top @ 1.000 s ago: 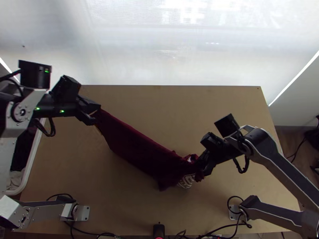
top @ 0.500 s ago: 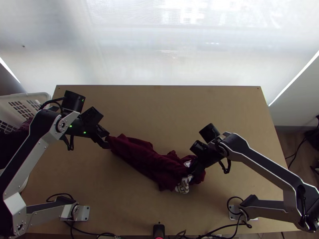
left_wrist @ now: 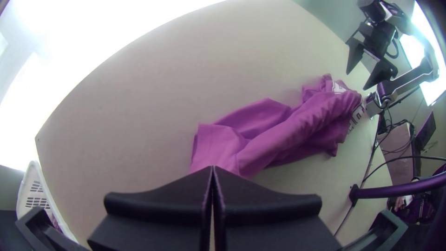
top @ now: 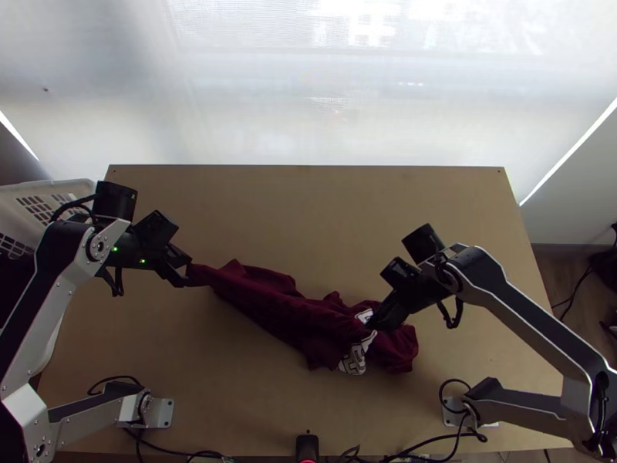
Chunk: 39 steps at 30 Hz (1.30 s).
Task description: Fold the t-shirt
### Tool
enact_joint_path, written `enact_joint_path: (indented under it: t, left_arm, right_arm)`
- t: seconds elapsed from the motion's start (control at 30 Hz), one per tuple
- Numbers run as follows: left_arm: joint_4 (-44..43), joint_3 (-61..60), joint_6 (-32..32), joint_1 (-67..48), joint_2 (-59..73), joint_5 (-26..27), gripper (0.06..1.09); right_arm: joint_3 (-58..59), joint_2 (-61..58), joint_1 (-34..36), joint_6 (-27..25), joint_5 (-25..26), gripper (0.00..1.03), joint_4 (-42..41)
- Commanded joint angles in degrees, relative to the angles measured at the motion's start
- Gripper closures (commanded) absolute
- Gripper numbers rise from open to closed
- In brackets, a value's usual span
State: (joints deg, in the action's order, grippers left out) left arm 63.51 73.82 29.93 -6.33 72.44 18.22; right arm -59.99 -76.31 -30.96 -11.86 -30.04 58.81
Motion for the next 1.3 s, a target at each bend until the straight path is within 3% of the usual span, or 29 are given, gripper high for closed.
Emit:
enact_joint_path:
  t: [0.0, 0.2, 0.37, 0.67, 0.9, 1.03, 1.2, 1.27]
  left_arm:
    - [1.36, 0.09, 3.20, 5.36, -1.69, 0.06, 1.05]
    - [3.03, 0.71, 6.10, 8.79, -1.87, 0.42, 1.05]
    - [3.56, 2.73, 6.54, 9.67, -2.31, 0.42, 1.05]
    - [8.39, 5.10, 9.71, 12.39, -3.45, 1.03, 1.05]
    - [9.09, 5.10, 9.53, 12.48, -4.15, 1.03, 1.05]
    - [9.53, 5.19, 9.18, 12.57, -4.86, 1.03, 1.05]
    - [9.88, 5.19, 9.00, 12.57, -5.47, 1.03, 1.05]
    - [9.97, 5.19, 8.56, 12.57, -5.56, 1.03, 1.05]
  right_arm:
    - [3.38, 4.86, 5.21, -2.73, -0.02, 0.15, 3.68]
    - [11.56, 6.53, 7.93, -7.74, 1.04, 0.15, 3.60]
    - [13.40, 3.72, 8.55, -8.01, 4.29, 0.15, -2.73]
    - [10.94, -5.95, 5.30, -8.01, 4.47, 0.16, -10.47]
    - [7.87, -10.87, 3.71, -8.01, 4.64, 0.16, -11.35]
    - [8.22, -10.96, 3.10, -8.01, 4.73, 0.31, -12.40]
    - [9.27, -12.19, -0.33, -7.04, 4.73, 0.34, -14.25]
    - [9.54, -12.10, -2.00, -6.60, 4.64, 0.47, -15.30]
